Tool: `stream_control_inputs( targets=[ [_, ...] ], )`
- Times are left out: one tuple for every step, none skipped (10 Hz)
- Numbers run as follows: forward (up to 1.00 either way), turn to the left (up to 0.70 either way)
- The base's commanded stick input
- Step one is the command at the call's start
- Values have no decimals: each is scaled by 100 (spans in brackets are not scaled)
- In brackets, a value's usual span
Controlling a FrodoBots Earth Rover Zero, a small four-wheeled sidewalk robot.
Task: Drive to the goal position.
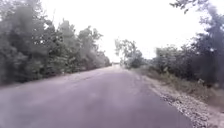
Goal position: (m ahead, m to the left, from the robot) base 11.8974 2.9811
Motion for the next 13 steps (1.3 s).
stream_control_inputs(
  targets=[
    [100, 0],
    [100, 0],
    [100, 0],
    [100, 0],
    [100, 0],
    [100, 0],
    [100, 0],
    [100, 0],
    [100, 0],
    [100, 0],
    [100, 0],
    [100, 0],
    [100, 0]
  ],
)
